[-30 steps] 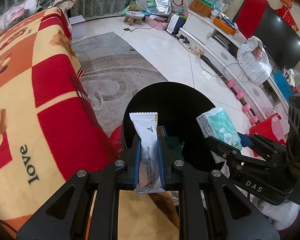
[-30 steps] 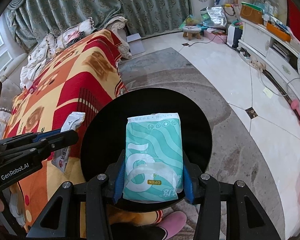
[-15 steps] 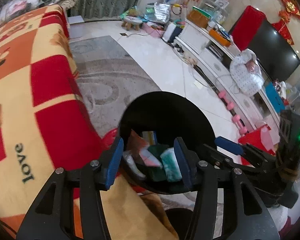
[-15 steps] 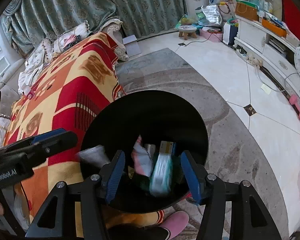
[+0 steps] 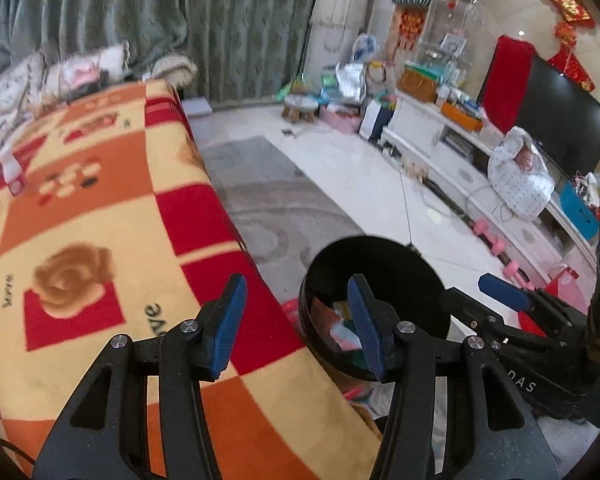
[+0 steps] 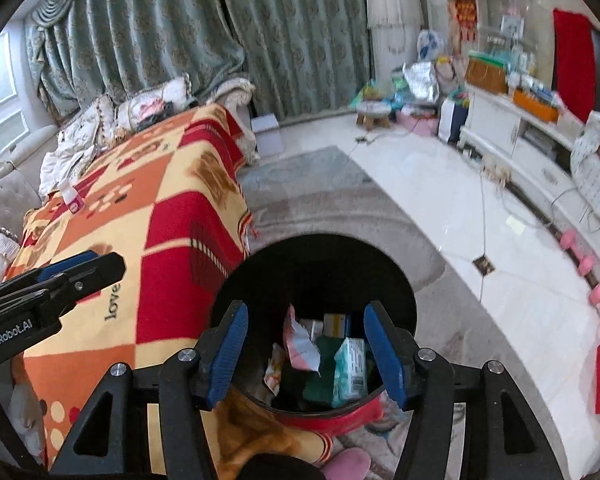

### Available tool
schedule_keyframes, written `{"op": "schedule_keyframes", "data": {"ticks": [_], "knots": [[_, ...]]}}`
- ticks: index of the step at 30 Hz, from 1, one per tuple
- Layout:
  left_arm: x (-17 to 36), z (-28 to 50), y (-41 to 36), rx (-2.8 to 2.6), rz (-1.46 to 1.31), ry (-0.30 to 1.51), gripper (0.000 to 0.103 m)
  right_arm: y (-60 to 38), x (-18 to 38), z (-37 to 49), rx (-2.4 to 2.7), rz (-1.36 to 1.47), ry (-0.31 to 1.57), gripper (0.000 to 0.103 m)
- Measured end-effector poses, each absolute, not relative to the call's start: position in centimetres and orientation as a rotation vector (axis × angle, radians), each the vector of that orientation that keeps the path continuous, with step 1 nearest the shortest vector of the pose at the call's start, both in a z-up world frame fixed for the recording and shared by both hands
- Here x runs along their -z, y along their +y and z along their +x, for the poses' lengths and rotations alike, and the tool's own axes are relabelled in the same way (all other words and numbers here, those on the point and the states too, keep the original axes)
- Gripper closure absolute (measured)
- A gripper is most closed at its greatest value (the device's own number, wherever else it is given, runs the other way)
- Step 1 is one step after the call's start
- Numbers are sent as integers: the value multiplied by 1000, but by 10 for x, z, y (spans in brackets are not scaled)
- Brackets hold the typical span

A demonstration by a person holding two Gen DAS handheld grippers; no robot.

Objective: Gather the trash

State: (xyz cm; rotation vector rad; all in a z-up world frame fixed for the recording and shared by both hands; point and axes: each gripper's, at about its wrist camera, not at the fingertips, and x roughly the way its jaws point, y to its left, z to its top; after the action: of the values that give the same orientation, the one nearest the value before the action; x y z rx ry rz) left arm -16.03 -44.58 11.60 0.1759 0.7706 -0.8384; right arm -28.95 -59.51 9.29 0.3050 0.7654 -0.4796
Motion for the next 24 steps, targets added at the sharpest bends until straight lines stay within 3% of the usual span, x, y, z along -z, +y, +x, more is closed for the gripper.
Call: {"op": "schedule_keyframes", "data": {"ticks": [11,24], "knots": [[-150,-179,-404,839,161,635,52,-553,-136,-296,514,213,642,35],[-163,-190,-388,836,138,583,52,-528,-155,-303,541,155,588,34]]}}
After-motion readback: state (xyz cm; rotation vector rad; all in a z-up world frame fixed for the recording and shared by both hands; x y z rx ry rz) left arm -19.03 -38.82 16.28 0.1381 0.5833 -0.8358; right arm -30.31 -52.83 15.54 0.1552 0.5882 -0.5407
